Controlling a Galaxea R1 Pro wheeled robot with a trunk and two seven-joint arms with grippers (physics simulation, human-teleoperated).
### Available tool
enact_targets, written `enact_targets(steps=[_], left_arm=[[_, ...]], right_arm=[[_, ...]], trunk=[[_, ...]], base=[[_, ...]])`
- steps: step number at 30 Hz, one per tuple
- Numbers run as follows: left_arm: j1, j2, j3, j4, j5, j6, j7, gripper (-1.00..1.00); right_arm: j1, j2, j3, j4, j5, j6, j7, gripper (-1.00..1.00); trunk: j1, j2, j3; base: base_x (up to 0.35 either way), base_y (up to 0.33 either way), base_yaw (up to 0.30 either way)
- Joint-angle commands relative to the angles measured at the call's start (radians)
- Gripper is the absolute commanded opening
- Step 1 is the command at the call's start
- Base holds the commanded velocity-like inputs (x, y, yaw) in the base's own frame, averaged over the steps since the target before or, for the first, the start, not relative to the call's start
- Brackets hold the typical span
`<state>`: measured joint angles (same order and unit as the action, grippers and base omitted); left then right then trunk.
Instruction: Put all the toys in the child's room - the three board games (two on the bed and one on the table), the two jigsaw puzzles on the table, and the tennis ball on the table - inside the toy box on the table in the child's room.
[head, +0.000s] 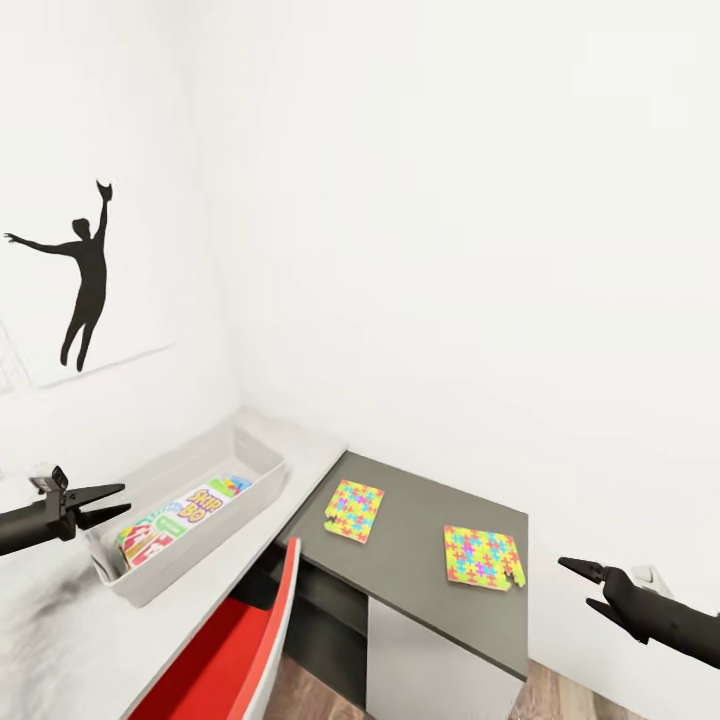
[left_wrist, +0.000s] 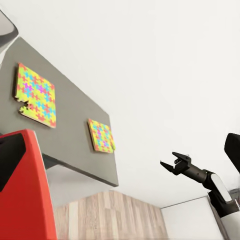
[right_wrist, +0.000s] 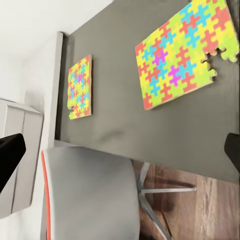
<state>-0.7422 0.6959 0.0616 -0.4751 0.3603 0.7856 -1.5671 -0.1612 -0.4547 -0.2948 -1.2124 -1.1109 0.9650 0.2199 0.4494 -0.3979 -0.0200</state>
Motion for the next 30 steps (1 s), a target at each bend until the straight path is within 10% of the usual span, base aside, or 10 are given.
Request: enact_targets(steps=[1,30], left_arm=[[0.0,0.001,0.0,0.0,0.0,0.011,-0.004,1.0],[0.0,0.001,0.0,0.0,0.0,0.009,-0.004,1.0]], right_arm=[[-0.001,0.0,-0.001,0.001,0.011,0.004,0.01,1.0],[-0.003,0.015,0.002,0.002,0.012,0.003,0.01,1.0]], trunk=[[0.001,-0.002,-0.002],[0.001,-0.002,-0.002]], base=[[0.0,0.0,-0.279],[0.0,0.0,-0.279]])
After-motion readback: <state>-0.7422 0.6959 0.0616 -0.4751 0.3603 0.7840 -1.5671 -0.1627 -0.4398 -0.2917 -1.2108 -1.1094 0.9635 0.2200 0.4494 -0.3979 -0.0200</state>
